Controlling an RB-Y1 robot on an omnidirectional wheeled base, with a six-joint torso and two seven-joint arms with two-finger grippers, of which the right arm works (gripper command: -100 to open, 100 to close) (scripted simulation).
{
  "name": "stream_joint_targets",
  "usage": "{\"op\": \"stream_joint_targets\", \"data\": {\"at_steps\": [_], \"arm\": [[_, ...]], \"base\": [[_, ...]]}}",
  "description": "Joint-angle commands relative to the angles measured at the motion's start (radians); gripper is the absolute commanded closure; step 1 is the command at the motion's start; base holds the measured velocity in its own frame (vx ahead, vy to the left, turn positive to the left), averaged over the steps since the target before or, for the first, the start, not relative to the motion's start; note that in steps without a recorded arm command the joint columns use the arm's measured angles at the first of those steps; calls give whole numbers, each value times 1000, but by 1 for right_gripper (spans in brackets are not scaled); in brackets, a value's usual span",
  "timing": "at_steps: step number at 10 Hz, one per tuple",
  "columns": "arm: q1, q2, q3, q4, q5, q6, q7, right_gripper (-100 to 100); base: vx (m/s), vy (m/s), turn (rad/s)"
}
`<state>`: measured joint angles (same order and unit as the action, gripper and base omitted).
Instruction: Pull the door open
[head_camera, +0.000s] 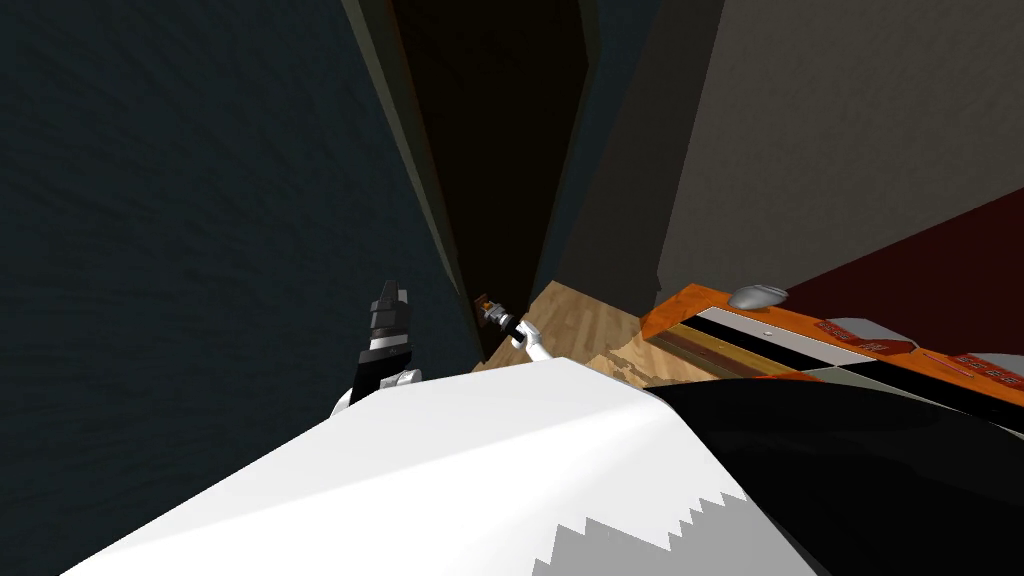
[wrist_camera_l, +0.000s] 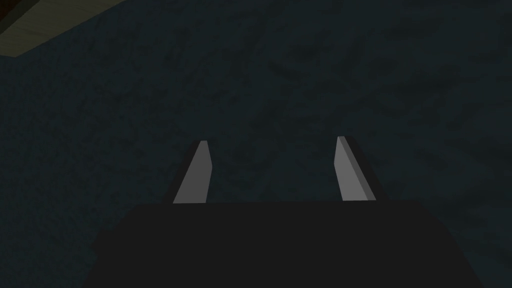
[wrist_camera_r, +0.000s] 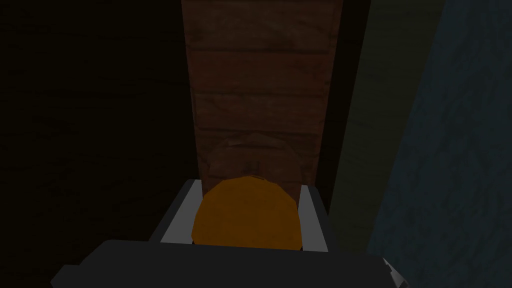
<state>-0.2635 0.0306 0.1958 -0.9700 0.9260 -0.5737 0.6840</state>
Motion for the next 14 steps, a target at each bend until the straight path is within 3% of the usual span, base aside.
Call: {"op": "stream_joint_targets", "data": {"at_steps": [1,3,14], "arm": [[0,-1,-2,-1,-1,1,0,100],[0,-1,-2,-1,-1,1,0,100],[0,-59,-7,11,-240,10,-237,100]], "base": [[-7,-8,-2],[0,0,0],[-85,-87,199]]}}
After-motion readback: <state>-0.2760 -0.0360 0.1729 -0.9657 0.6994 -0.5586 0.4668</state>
